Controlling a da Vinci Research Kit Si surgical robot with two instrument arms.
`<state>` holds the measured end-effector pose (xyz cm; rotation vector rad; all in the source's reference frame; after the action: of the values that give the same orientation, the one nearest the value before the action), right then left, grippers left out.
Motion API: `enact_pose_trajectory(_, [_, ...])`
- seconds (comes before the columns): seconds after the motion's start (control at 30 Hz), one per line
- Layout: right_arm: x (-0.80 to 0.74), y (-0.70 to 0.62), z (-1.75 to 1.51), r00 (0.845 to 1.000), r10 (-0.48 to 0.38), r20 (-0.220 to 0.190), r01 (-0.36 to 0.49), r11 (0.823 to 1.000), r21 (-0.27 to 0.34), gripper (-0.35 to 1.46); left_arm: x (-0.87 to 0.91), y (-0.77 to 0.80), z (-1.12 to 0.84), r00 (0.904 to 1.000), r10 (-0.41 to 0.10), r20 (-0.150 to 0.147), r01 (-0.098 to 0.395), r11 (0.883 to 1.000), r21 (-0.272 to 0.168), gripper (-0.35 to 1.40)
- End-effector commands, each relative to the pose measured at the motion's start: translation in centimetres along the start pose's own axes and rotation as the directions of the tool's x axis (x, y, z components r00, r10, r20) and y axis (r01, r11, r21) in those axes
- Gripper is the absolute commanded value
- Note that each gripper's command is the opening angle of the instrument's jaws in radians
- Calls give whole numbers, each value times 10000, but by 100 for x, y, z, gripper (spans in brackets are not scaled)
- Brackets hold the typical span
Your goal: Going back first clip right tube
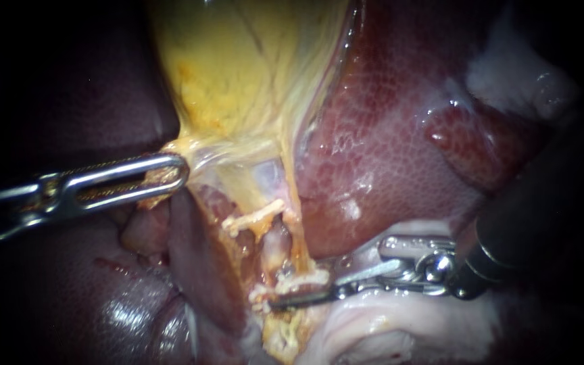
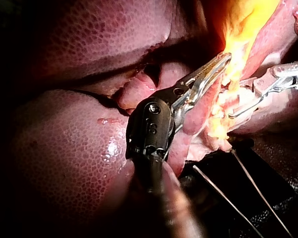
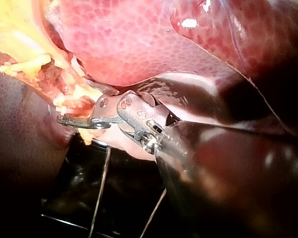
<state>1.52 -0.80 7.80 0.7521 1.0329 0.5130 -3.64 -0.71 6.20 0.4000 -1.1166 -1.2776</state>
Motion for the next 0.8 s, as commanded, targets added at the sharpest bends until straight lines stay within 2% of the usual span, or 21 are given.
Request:
enact_pose_trajectory(0.03, [3,1,-5,9999,-147,-27,147,9999,-56,60,0,0,0,10000,4,-2,-4,10000,8,-35])
enact_pose_trajectory(0.2, [14,3,-28,9991,-414,-110,412,9990,-164,60,0,0,-1,10000,5,-4,-5,10000,10,-35])
enact_pose_trajectory(0.43, [36,1,-82,9966,-786,-248,776,9961,-409,60,0,1,-2,10000,6,-7,-6,10000,15,-35])
enact_pose_trajectory(0.53, [57,-4,-115,9940,-1009,-421,983,9933,-616,60,0,1,-2,10000,7,-8,-7,10000,17,-35])
enact_pose_trajectory(0.6, [76,-11,-139,9898,-1249,-686,1203,9904,-680,60,0,1,-2,10000,6,-8,-6,10000,17,-35])
enact_pose_trajectory(0.7, [103,-25,-169,9832,-1448,-1111,1378,9881,-687,60,0,1,-2,10000,6,-8,-6,10000,16,-35])
enact_pose_trajectory(0.8, [121,-39,-188,9787,-1596,-1291,1509,9858,-741,60,1,1,-1,10000,7,-3,-7,10000,10,-35])
